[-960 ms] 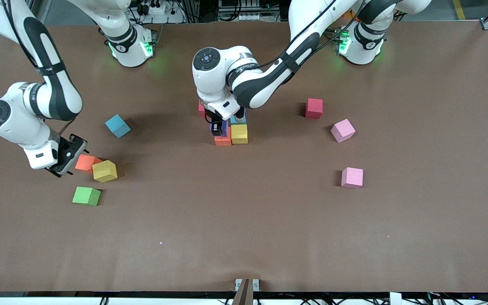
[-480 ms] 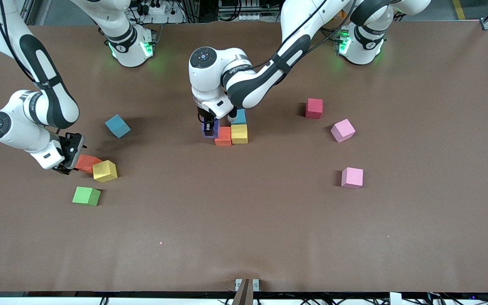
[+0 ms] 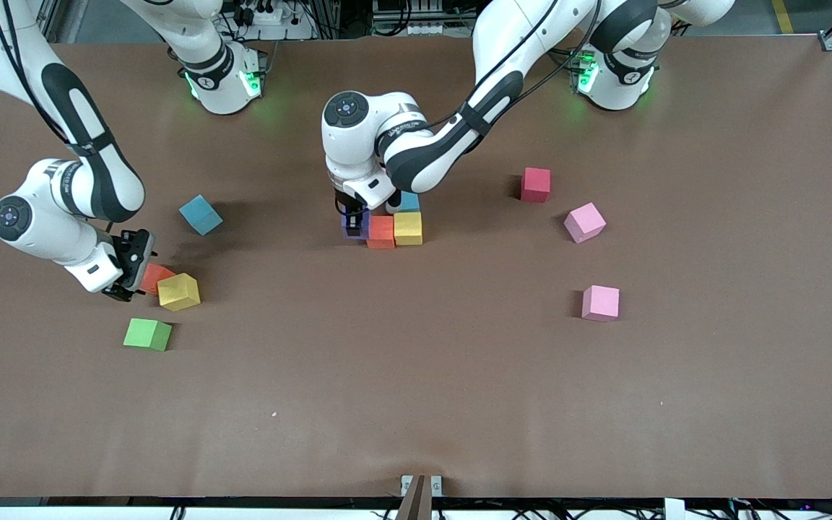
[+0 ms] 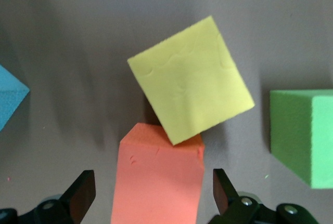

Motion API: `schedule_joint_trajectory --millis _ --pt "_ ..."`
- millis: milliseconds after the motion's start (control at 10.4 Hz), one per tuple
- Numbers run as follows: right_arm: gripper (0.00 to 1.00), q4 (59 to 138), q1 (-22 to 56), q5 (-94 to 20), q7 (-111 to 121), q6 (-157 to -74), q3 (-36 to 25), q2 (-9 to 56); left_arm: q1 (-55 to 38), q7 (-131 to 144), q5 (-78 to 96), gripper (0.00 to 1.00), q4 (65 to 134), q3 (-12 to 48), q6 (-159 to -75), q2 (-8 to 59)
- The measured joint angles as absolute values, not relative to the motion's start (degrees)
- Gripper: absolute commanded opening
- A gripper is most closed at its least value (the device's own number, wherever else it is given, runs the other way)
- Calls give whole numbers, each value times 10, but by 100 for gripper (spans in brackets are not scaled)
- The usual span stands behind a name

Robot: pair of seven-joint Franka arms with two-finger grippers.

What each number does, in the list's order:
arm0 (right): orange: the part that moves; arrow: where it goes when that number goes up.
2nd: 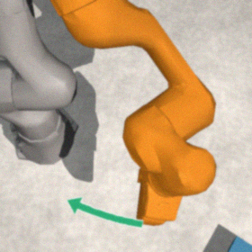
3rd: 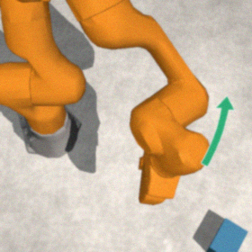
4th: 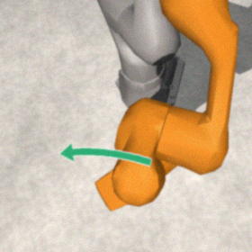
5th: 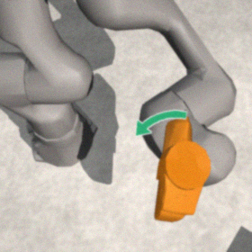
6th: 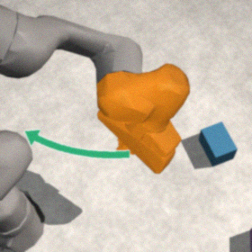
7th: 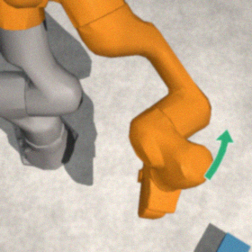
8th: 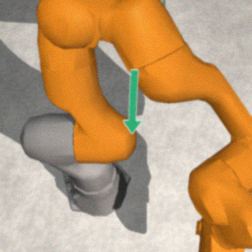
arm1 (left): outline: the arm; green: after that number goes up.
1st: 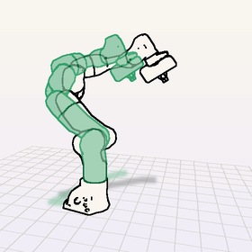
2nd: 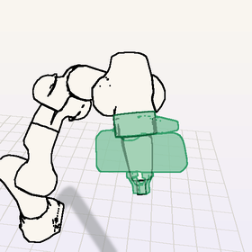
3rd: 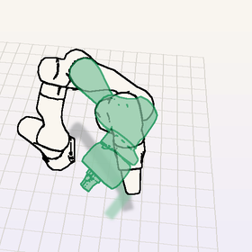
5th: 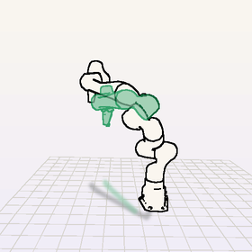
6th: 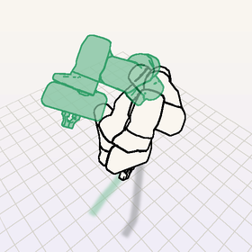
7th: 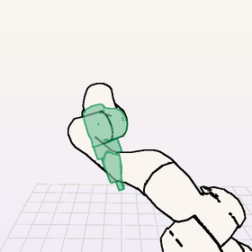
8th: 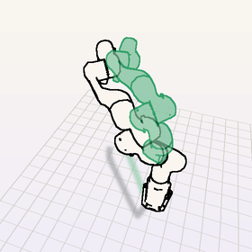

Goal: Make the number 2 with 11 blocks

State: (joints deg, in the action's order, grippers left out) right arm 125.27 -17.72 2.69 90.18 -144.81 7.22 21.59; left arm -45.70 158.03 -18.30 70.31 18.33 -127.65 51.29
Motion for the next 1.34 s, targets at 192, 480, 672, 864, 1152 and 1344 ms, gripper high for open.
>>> schedule_joint_trajectory --millis 192,480,672,864,1152,1344 --pt "100 1255 -177 27 902 -1463 73 222 -462 1583 -183 36 702 183 -1283 515" --pt "100 1255 -182 26 902 -1464 70 232 -466 1585 -183 36 698 183 -1295 521" --pt "100 1255 -185 26 901 -1464 69 237 -468 1585 -183 36 696 183 -1296 523" --pt "99 1255 -185 26 899 -1466 69 240 -468 1585 -181 36 694 183 -1294 523" --pt "90 1255 -185 23 894 -1467 69 242 -467 1585 -173 36 690 183 -1289 523" --pt "74 1255 -185 14 893 -1467 69 242 -465 1585 -173 36 689 183 -1282 523"
